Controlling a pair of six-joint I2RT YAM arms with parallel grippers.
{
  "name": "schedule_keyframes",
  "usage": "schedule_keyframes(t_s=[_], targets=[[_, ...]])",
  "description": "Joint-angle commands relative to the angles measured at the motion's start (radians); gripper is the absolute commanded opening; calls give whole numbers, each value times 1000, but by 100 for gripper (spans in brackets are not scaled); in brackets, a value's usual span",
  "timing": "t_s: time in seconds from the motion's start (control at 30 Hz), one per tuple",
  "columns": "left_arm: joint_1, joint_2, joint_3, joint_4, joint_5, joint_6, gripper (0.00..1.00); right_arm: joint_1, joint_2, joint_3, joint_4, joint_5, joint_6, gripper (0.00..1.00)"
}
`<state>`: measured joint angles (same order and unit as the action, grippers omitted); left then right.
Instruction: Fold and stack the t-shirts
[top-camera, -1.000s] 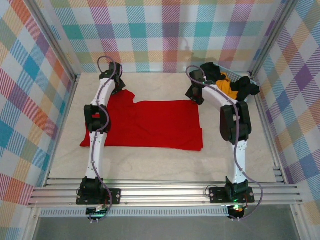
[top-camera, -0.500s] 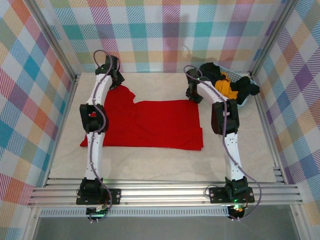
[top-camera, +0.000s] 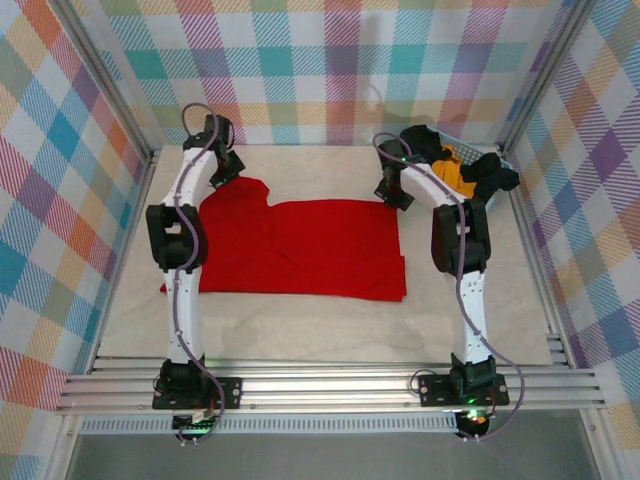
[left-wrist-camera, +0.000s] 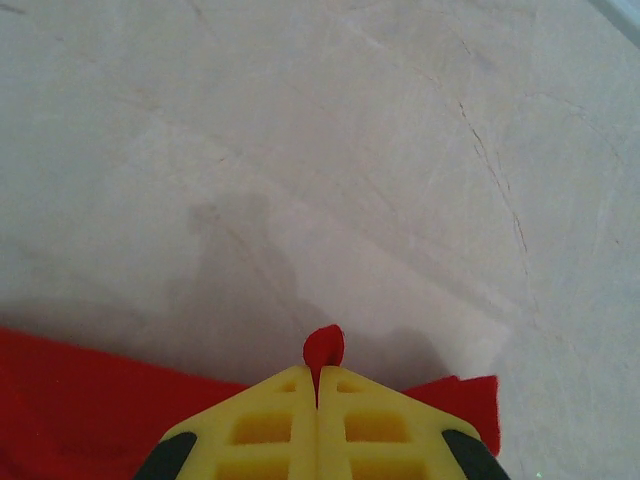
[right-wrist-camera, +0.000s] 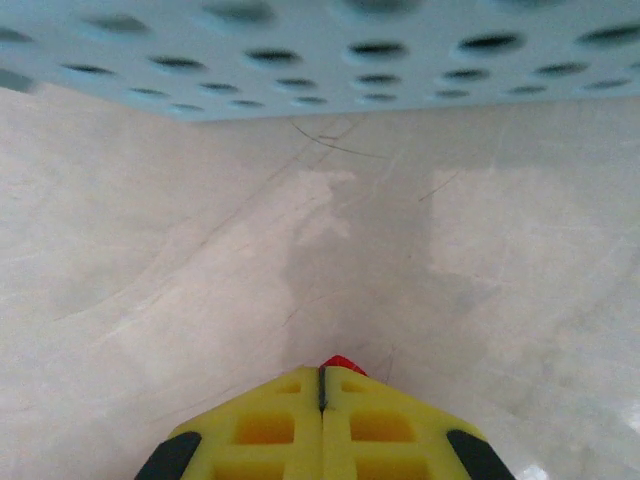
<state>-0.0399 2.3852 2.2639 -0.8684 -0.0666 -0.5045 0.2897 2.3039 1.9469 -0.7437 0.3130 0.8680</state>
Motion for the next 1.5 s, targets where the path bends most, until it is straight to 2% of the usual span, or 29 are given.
schedule_keyframes(t_s=[0.0, 0.2, 0.47, 0.73, 0.93, 1.23, 1.47], targets=[[21, -162, -83, 62, 15, 19, 0, 6, -86, -10, 20, -18, -37, 0], [24, -344, -290, 88, -16, 41, 0, 12, -154, -55, 28, -93, -58, 0], [45, -640, -672, 139, -108, 84, 0, 16, -354, -338, 94, -197, -50, 0], [94, -791, -955, 199, -95, 106, 0, 19, -457, -554, 127, -238, -40, 0], [139, -842, -1068, 194, -55, 101, 0, 19, -477, -625, 138, -248, -38, 0], [141, -962, -1234, 193, -67, -17, 0, 19, -490, -652, 122, -252, -44, 0], [141, -952, -1228, 167, -133, 16, 0, 19, -511, -662, 108, -238, -43, 0]])
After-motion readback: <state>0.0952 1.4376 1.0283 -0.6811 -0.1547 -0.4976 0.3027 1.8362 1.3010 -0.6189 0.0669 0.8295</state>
